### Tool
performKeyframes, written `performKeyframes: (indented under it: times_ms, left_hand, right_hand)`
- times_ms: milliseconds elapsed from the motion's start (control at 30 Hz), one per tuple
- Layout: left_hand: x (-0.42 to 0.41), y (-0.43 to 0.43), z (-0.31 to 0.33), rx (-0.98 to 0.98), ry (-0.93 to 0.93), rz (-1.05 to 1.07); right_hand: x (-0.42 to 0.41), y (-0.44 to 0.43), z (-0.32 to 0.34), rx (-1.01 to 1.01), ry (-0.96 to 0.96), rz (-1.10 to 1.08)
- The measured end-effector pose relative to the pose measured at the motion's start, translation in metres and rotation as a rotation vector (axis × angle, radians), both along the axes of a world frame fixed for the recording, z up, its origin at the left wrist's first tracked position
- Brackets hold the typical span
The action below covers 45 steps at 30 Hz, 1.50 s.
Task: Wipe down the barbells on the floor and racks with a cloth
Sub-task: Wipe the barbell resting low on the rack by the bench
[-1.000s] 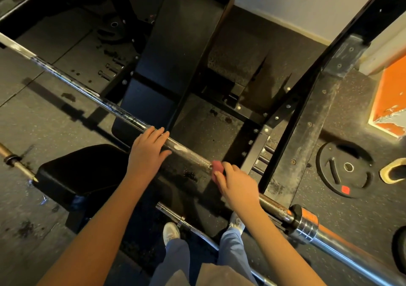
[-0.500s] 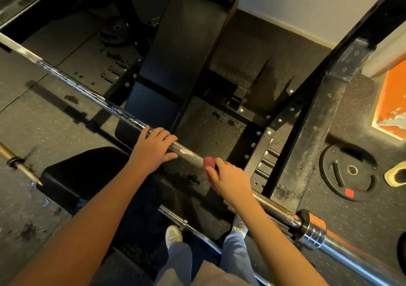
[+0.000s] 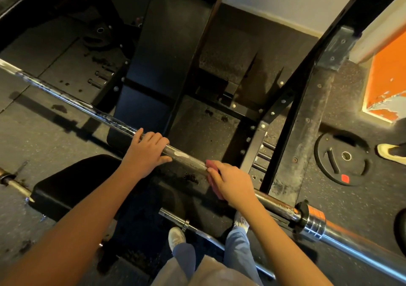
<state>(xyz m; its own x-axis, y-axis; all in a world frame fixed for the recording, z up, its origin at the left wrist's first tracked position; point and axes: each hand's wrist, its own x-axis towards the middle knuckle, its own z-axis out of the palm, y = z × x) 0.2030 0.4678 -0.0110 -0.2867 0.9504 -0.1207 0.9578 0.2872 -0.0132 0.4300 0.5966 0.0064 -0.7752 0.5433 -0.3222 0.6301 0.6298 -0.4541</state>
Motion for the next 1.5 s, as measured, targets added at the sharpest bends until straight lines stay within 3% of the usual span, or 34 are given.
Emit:
performKeyframes:
  times_ms: [200, 467, 733, 900, 1033, 1133, 1300, 1367, 1500]
  left_hand:
    - [-0.001, -0.003, -0.004, 0.033, 0.014, -0.010]
    - [0.000, -0.005, -0.007, 0.067, 0.041, -0.029]
    - [-0.002, -0.004, -0.005, 0.014, 0.002, -0.012]
    - [-0.002, -0.003, -0.006, 0.018, 0.021, -0.022]
    - [-0.001, -0.002, -0.005, 0.018, 0.011, -0.025]
    - [-0.004, -0.001, -0.005, 0.008, 0.003, -0.041]
    - [-0.003, 0.001, -0.002, -0.019, 0.006, -0.034]
    - [-0.004, 0.001, -0.002, -0.013, 0.024, -0.037]
    - [-0.002, 0.001, 0.001, -0.044, 0.026, -0.020]
  right_hand:
    - [0.072, 0.012, 0.004, 0.008, -0.121, -0.260]
    - [-0.007, -0.001, -0.005, -0.024, -0.017, -0.125]
    - [0.088, -0.020, -0.021, 0.366, -0.047, -0.086]
    - [0.041, -0.035, -0.010, 0.410, -0.068, -0.239]
    - [-0.012, -0.038, -0.006, 0.299, -0.013, -0.201]
    - [0.011, -0.034, -0.008, 0.291, 0.035, -0.125]
    - [0.054, -0.033, -0.013, 0.334, -0.036, -0.253]
    - [0.029, -0.031, -0.004, 0.250, -0.030, -0.269]
    - [-0.037, -0.020, 0.008, 0.027, -0.051, -0.092]
